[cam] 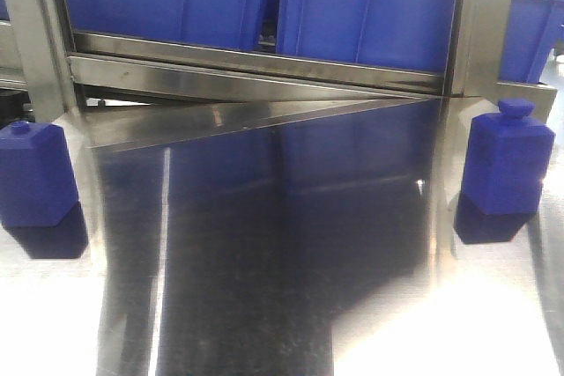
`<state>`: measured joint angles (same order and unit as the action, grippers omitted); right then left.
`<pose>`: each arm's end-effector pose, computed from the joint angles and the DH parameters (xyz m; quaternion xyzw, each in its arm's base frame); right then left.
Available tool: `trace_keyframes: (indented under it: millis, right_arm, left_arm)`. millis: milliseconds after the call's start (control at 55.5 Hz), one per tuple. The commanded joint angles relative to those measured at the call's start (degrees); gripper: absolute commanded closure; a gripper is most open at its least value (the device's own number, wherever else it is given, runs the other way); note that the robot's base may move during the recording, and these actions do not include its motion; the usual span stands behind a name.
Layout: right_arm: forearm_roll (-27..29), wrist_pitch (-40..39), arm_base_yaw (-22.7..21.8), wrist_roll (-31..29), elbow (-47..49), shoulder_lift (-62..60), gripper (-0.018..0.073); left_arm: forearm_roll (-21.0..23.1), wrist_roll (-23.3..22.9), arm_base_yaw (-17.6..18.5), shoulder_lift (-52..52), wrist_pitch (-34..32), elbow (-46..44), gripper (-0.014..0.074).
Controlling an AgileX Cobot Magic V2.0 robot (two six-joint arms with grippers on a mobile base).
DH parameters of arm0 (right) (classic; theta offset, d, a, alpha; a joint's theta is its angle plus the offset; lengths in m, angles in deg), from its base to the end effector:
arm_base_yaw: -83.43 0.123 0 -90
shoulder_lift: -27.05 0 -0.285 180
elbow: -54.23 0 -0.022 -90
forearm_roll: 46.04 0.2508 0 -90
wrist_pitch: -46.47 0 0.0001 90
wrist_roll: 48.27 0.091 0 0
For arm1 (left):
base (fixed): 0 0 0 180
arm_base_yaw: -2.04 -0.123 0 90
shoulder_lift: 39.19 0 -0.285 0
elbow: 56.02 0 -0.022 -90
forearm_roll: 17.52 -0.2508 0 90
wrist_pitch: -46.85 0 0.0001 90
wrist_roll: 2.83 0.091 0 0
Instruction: Pick and sort blue part to right shelf
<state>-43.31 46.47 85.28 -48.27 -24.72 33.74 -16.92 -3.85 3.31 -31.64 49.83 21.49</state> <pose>0.0561 0.0018 0.2040 0.0052 0.6797 0.0293 0.7329 0.0564 -0.0013 0.2070 -0.0019 0.6949 -0.0183 0.7189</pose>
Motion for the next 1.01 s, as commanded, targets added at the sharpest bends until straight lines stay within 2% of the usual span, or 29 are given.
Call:
trace_keyframes:
  millis: [0,630,666,775,829,919,991]
  right_arm:
    - [-0.54,-5.42,-0.01,0.00,0.52,-0.45,0.0501]
    - [-0.54,-5.49,-0.01,0.00,0.52,-0.45,0.0501]
    - [-0.54,-5.49,-0.01,0.00,0.52,-0.45,0.0501]
    - [-0.54,-5.49,-0.01,0.00,0.52,-0.45,0.0501]
    - [-0.54,-5.49,-0.01,0.00,0.52,-0.45,0.0501]
    - [-0.54,-5.49,-0.01,0.00,0.52,-0.45,0.0501]
    - [-0.54,-5.49,-0.01,0.00,0.52,-0.45,0.0501]
  left_arm:
    - [0.31,0.03,-0.13,-1.23,-5.01,1.74,0.0472]
    - [0.06,0.03,-0.13,-1.23,-6.03,1.74,0.0472]
    - [0.06,0.03,-0.13,-1.23,-7.21,1.74,0.0472]
    - [0.53,0.03,-0.13,-1.23,-16.48,1.10,0.0472]
    - [1.78,0.03,-0.13,-1.23,-17.54,-1.15,0.0472]
    - [1.77,0.03,-0.13,-0.84,-12.58,-6.84,0.0472]
    - [1.77,0.03,-0.13,1.13,-3.91,-13.41,0.0468]
